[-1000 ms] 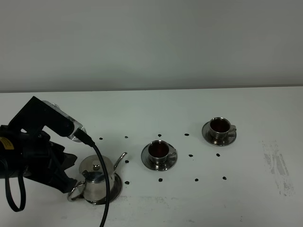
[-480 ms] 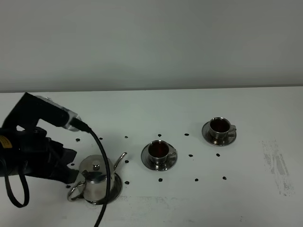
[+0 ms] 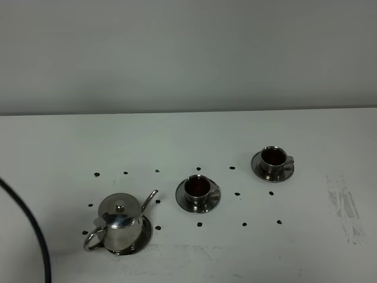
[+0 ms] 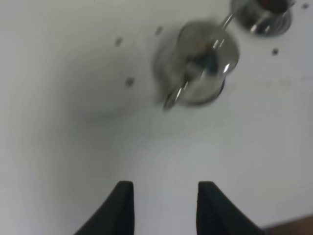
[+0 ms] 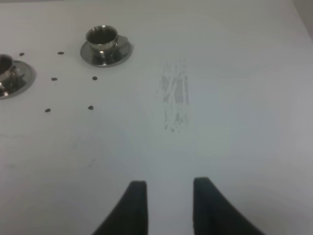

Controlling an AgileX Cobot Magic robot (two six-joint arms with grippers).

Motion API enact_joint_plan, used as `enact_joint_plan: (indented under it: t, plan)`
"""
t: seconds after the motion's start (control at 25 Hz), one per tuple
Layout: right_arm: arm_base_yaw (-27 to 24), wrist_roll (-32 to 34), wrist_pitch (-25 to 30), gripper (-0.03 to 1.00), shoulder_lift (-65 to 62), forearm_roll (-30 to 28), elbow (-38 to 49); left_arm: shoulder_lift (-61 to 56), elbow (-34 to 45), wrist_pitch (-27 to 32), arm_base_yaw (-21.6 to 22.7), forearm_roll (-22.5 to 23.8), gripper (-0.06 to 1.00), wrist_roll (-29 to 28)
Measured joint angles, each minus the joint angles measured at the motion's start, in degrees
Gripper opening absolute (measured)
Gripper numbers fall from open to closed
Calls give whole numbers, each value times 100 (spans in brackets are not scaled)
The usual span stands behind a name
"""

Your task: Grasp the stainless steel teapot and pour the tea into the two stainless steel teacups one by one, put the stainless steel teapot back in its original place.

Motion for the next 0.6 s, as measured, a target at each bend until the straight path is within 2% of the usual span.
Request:
enact_joint_plan:
  t: [0.12,0.2,0.36,0.6]
  plan:
    - [0,0,0,23,0,0,0,-751,58,699,221,279,34,-413]
    - [0,0,0,23,0,0,0,-1323,192,930,237,447,34,-638]
    - [0,0,0,23,0,0,0,-2266,695,1000,237,707,34,-886]
    - [0,0,0,23,0,0,0,-3065,1267,999,237,793,34,-1141]
